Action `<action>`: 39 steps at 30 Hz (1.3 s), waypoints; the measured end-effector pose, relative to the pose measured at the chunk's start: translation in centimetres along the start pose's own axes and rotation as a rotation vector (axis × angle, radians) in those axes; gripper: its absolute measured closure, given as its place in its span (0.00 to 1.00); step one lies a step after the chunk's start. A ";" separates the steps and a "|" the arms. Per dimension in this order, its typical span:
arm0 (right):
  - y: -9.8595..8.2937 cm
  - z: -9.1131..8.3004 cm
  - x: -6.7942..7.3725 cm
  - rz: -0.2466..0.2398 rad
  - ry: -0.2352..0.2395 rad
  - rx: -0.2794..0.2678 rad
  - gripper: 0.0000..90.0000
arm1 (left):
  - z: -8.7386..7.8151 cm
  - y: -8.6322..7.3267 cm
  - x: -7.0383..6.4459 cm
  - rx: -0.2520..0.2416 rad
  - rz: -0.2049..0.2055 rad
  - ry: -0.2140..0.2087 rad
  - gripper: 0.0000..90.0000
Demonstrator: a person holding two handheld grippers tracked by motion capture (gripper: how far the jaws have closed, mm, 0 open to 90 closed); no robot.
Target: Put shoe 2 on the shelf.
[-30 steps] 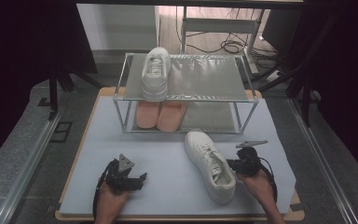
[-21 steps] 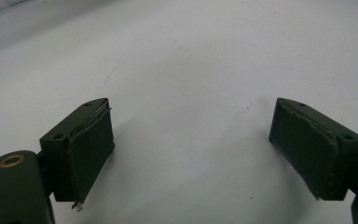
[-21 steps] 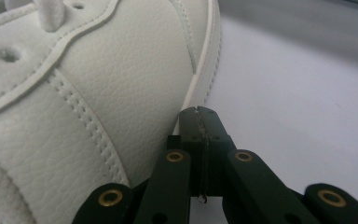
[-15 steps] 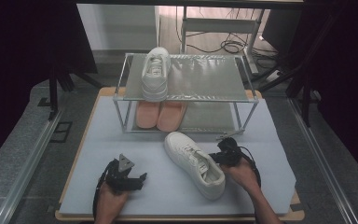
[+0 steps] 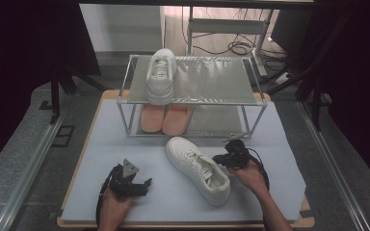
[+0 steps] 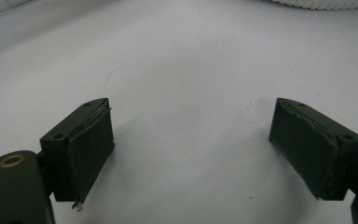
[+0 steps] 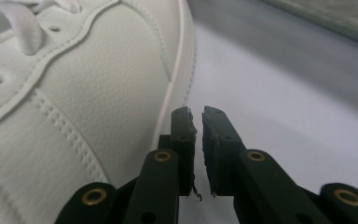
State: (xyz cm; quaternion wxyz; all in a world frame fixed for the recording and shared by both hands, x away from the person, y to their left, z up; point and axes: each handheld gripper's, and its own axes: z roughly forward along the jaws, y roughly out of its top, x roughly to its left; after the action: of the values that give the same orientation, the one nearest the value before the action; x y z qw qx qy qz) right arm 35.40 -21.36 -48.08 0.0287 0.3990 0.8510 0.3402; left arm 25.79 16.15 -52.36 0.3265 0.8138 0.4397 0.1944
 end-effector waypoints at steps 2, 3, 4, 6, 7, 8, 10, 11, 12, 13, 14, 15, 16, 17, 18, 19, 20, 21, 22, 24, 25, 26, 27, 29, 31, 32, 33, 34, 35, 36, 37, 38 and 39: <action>-0.1 -0.6 -0.1 0.005 -0.006 -0.007 0.89 | 0.0 0.0 0.0 0.000 0.000 0.000 0.15; -0.1 -0.9 -0.1 0.004 -0.009 -0.012 0.88 | 0.0 0.0 0.0 0.000 -0.001 0.000 0.15; -0.2 -1.0 -0.1 0.004 -0.010 -0.016 0.87 | 0.0 0.0 0.0 0.000 0.000 0.000 0.15; -0.5 -1.4 0.0 0.007 -0.015 -0.020 0.85 | 0.0 0.0 0.0 0.000 0.000 0.000 0.15; -0.7 -1.6 0.0 0.009 -0.021 -0.021 0.84 | 0.0 0.0 0.0 0.000 -0.001 0.000 0.15; -0.8 -1.8 0.0 0.009 -0.023 -0.023 0.84 | 0.0 0.0 0.0 0.000 -0.001 0.000 0.15; -1.2 -2.1 0.1 0.007 -0.028 -0.027 0.82 | 0.0 0.0 0.0 -0.001 0.000 0.000 0.15; -1.3 -2.3 0.2 0.006 -0.033 -0.028 0.81 | 0.0 0.0 0.0 -0.001 0.000 0.000 0.15; -1.5 -2.4 0.2 0.008 -0.037 -0.031 0.79 | 0.0 0.0 0.0 -0.001 0.000 0.000 0.15; -1.6 -2.6 0.3 0.005 -0.041 -0.035 0.78 | 0.0 0.0 0.0 -0.001 0.000 0.000 0.15; -1.7 -2.8 0.4 0.003 -0.044 -0.037 0.77 | 0.0 0.0 0.0 -0.001 0.000 0.000 0.15; -1.8 -3.0 0.4 -0.001 -0.050 -0.039 0.76 | 0.0 0.0 0.0 -0.001 0.000 0.000 0.15; -1.8 -3.1 0.5 -0.004 -0.052 -0.040 0.75 | 0.0 0.0 0.0 -0.001 0.000 0.000 0.15; -1.9 -3.4 0.6 -0.008 -0.059 -0.042 0.73 | 0.0 0.0 0.0 -0.001 0.000 0.000 0.15; -2.0 -3.5 0.6 -0.010 -0.064 -0.042 0.72 | 0.0 0.0 0.0 -0.001 0.000 0.001 0.15; -2.1 -3.8 0.7 -0.015 -0.069 -0.045 0.71 | 0.0 0.0 0.0 -0.001 0.000 0.001 0.15; -2.1 -4.0 0.8 -0.018 -0.071 -0.046 0.70 | 0.0 0.0 0.0 -0.001 0.001 0.001 0.15; -2.2 -4.2 0.9 -0.023 -0.076 -0.047 0.69 | 0.0 0.0 0.0 -0.001 0.001 0.001 0.15; -2.2 -4.4 1.0 -0.025 -0.078 -0.050 0.67 | 0.0 0.0 0.0 -0.001 0.000 0.001 0.15; -2.3 -4.7 1.3 -0.029 -0.079 -0.051 0.65 | 0.0 0.0 0.0 -0.001 0.001 0.001 0.15; -2.3 -4.9 1.4 -0.033 -0.079 -0.050 0.64 | 0.0 0.0 0.0 -0.001 0.001 0.001 0.15; -2.3 -5.0 1.5 -0.035 -0.081 -0.050 0.64 | 0.0 0.0 0.0 -0.001 0.001 0.001 0.15; -2.3 -5.2 1.7 -0.037 -0.079 -0.049 0.63 | 0.0 0.0 0.0 -0.001 0.001 0.001 0.15; -2.3 -5.5 1.9 -0.039 -0.069 -0.055 0.63 | 0.0 0.0 0.0 -0.001 0.001 0.001 0.15; -2.2 -5.8 2.2 -0.039 -0.058 -0.063 0.63 | 0.0 0.0 0.0 -0.001 0.003 0.002 0.15; -2.1 -6.0 2.4 -0.043 -0.055 -0.067 0.63 | 0.0 0.0 0.0 -0.001 0.004 0.002 0.15; -2.0 -6.2 2.6 -0.047 -0.050 -0.071 0.63 | 0.0 0.0 0.0 -0.001 0.004 0.002 0.15; -1.9 -6.3 2.8 -0.050 -0.044 -0.072 0.63 | 0.0 0.0 0.0 -0.001 0.004 0.002 0.15; -1.7 -6.4 3.1 -0.058 -0.034 -0.076 0.62 | 0.0 0.0 0.0 -0.001 0.004 0.002 0.15; -1.5 -6.5 3.4 -0.062 -0.032 -0.077 0.62 | 0.0 0.0 0.0 -0.001 0.001 0.002 0.15; -1.3 -6.5 3.6 -0.072 -0.028 -0.076 0.62 | 0.0 0.0 0.0 -0.001 0.001 0.002 0.15; -1.2 -6.5 3.8 -0.077 -0.020 -0.072 0.61 | 0.0 0.0 0.0 -0.001 0.003 0.003 0.15; -1.0 -6.4 4.0 -0.084 -0.011 -0.070 0.61 | 0.0 0.0 0.0 -0.001 0.003 0.002 0.15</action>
State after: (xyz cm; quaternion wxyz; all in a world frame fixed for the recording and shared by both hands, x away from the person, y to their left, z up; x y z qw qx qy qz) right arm 29.95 -22.56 -42.91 0.0615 0.3634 0.8545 0.3661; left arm 25.78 16.13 -52.36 0.3262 0.8141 0.4385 0.1962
